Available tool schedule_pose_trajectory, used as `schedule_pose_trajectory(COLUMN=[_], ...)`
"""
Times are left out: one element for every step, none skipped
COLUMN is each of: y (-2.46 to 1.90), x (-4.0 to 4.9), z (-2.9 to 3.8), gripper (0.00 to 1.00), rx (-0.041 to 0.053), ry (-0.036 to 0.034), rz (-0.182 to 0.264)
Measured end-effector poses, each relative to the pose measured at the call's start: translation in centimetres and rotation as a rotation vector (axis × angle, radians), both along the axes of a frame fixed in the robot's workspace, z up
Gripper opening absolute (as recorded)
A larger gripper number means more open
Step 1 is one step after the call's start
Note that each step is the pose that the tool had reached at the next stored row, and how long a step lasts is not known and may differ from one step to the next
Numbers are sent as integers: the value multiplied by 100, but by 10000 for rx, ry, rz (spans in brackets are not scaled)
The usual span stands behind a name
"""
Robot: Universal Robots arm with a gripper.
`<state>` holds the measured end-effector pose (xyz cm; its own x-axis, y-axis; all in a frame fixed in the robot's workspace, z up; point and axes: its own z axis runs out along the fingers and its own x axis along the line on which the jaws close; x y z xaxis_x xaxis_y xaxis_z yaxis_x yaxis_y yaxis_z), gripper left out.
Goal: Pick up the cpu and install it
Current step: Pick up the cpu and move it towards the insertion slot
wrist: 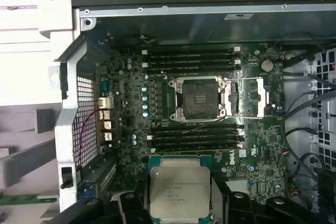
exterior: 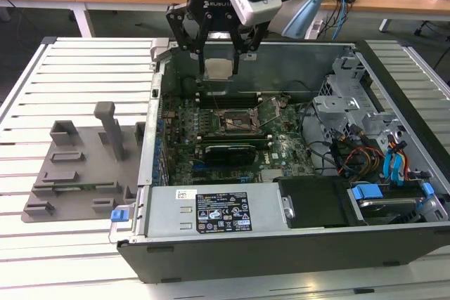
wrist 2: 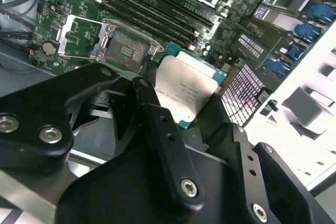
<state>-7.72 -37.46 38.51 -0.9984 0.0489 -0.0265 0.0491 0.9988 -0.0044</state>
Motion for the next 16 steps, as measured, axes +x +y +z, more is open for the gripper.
schedule_pose_trajectory(y=[0, 0, 0, 0, 0, 0, 0, 0, 0, 0, 0, 0, 0, 0, 0, 0], x=[19, 49, 74, 88, 118, 134, 148, 187, 216, 230, 245, 261, 276, 319, 347, 362], z=[0, -1, -1, -1, -2, -2, -2, -3, -4, -4, -4, -4, -5, -6, -7, -8], gripper=[55, 55, 55, 55, 55, 55, 55, 55, 55, 55, 55, 55, 55, 55, 55, 55], rx=[-1, -1, 0, 0, -1, -1, 0, 0, 0, -1, 0, -1, 0, 0, 0, 0], ry=[1, 0, 0, 0, 0, 0, 0, 0, 0, 1, 0, 1, 0, 0, 0, 0], rz=[0, 1, 2, 2, 0, 0, 0, 1, 2, 2, 1, 0, 0, 1, 1, 0])
